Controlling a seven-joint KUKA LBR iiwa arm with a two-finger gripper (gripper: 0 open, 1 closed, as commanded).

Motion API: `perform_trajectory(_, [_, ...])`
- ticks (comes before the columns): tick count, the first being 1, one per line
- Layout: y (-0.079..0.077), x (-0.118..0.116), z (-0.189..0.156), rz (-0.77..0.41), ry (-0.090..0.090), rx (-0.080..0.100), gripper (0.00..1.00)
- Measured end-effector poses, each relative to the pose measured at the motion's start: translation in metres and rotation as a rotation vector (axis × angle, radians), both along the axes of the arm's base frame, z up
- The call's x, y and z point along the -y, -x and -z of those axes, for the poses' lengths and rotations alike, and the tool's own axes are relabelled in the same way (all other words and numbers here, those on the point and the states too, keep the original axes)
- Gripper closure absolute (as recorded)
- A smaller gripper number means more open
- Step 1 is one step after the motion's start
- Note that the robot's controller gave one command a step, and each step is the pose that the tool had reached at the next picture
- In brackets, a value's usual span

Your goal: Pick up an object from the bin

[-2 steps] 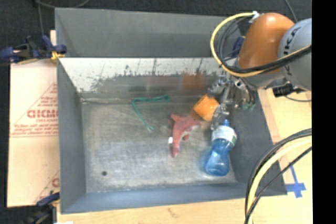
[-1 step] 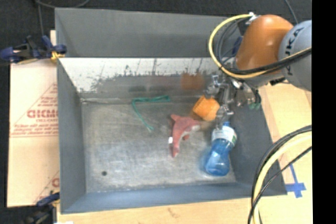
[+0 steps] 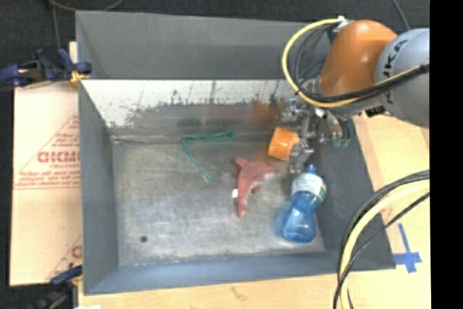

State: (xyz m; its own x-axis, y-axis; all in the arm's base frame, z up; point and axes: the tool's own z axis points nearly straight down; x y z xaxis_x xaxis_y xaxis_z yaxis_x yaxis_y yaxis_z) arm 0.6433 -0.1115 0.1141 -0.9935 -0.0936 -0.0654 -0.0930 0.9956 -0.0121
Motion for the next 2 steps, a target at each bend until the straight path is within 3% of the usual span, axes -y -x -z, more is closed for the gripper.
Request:
perform_trajectory(1, [0.0139, -0.0015, 0.0164, -0.009, -0.005, -0.056, 0.00])
perform_trajectory(2, [0.0147, -0.0038, 0.0248, 0.040, -0.008, -0.058, 0.00])
